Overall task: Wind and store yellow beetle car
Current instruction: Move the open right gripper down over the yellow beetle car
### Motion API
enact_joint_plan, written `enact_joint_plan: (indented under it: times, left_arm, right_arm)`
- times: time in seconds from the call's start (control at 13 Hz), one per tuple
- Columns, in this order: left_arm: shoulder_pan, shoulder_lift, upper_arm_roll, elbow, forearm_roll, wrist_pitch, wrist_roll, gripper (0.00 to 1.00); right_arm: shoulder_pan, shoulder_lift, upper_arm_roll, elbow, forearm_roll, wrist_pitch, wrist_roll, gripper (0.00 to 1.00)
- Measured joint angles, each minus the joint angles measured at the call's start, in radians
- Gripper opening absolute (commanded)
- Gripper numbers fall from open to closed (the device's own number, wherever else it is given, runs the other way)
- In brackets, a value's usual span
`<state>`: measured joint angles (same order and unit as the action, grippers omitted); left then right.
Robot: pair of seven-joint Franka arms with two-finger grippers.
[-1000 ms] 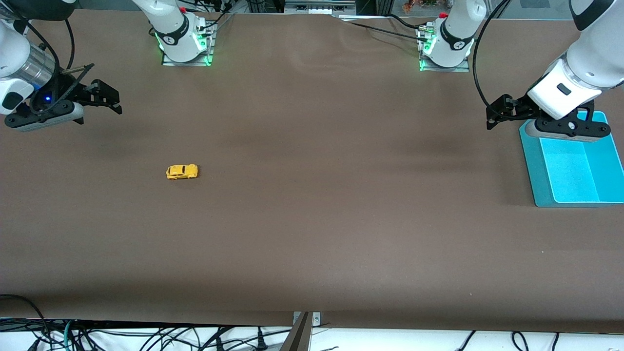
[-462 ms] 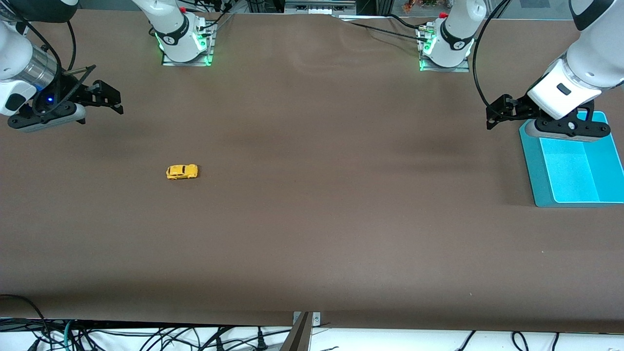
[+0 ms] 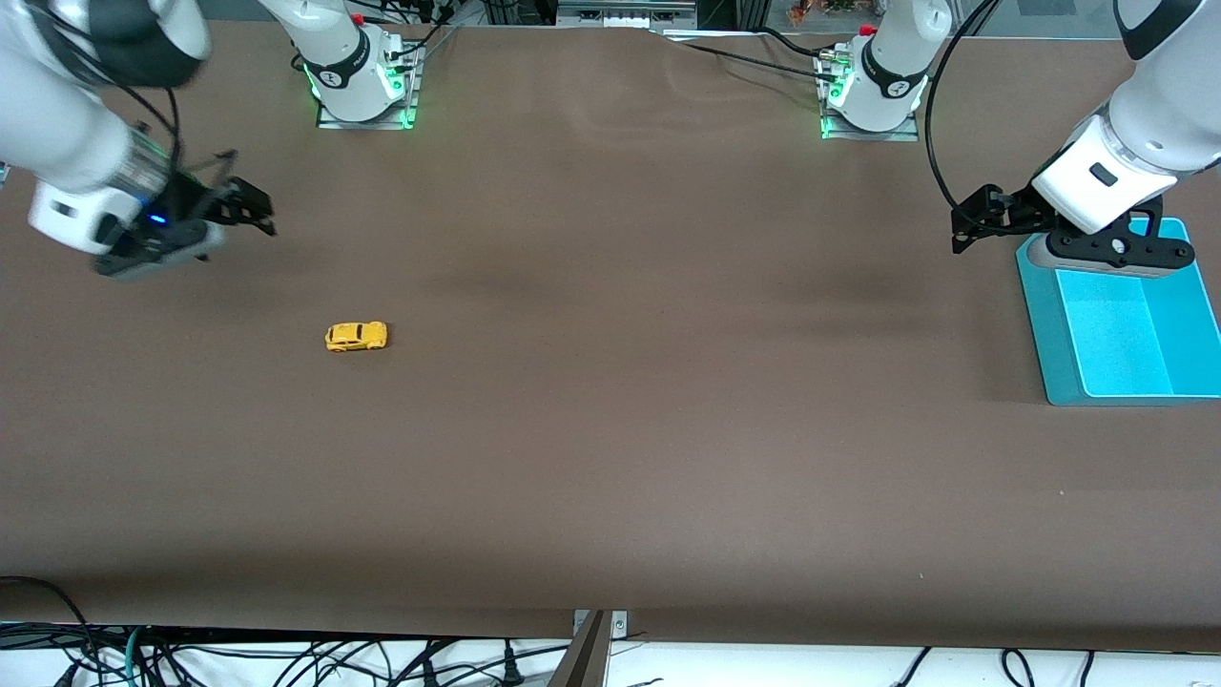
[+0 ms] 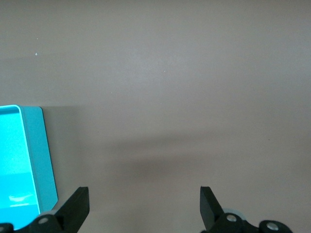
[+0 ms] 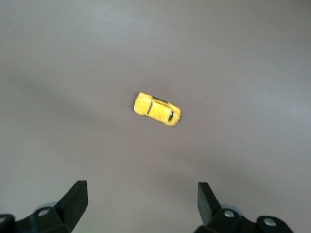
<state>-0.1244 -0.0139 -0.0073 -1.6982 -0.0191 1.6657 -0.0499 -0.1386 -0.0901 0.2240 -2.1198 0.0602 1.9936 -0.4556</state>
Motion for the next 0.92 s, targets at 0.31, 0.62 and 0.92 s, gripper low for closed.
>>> enact_joint_plan:
  times: [0.31, 0.62, 0.92]
  left_arm:
    - [0.0, 0.0, 0.0, 0.001, 0.0, 0.0, 0.0, 1.0]
    - [0.0, 0.0, 0.0, 0.001, 0.0, -0.001, 0.0, 1.0]
    - [0.0, 0.0, 0.0, 0.001, 0.0, -0.001, 0.0, 1.0]
  right_arm:
    - [0.001, 0.096, 0.012, -0.171, -0.001, 0.28, -0.445, 1.0]
    - [0.0, 0.262, 0.01, -0.181, -0.001, 0.446, -0.803, 1.0]
    - [0.0, 0.386, 0.01, -0.188, -0.001, 0.59, -0.967, 0.99]
